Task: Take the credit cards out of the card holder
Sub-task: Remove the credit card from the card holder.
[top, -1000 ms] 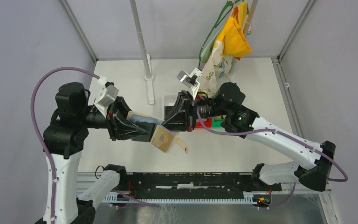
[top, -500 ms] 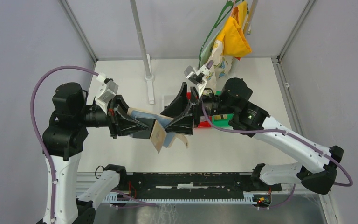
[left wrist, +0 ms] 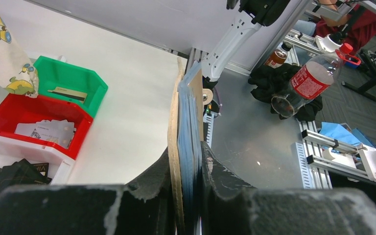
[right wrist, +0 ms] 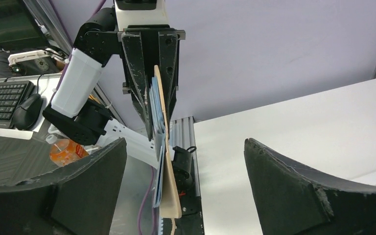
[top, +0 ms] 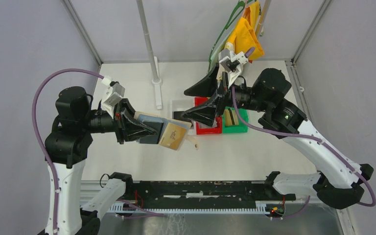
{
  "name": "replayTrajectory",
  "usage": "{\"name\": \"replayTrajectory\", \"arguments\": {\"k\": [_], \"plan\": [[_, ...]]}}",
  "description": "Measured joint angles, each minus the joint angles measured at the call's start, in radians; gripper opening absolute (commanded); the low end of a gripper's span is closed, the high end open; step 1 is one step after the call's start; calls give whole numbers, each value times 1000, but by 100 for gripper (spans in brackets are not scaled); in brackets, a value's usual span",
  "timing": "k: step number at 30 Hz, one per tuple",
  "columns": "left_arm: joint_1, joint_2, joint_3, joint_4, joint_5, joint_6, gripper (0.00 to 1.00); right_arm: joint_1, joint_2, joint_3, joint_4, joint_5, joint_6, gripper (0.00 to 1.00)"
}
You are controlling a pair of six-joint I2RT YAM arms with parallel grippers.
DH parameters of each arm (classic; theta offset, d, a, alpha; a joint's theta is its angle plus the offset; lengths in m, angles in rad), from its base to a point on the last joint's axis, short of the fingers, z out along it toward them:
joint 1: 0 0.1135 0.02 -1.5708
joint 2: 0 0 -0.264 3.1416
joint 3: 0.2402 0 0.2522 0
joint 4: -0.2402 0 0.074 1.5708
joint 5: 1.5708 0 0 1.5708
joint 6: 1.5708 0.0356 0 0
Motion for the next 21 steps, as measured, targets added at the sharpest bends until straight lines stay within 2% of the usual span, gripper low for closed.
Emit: {"name": "replayTrajectory", "arguments": {"k": [7, 15, 18, 21], "plan": [[0, 9, 0, -4, -1, 0, 7, 87, 71, 0, 6, -34, -17, 90], [0, 37, 0, -12, -4, 0, 8, 139, 99, -58, 24, -84, -33, 73], [0, 45, 0, -13, -5, 0, 8, 154, 113, -79, 40, -95, -33, 59], [0, 51, 0, -33, -9, 5, 10, 164, 140, -80, 53, -105, -27, 41]]}}
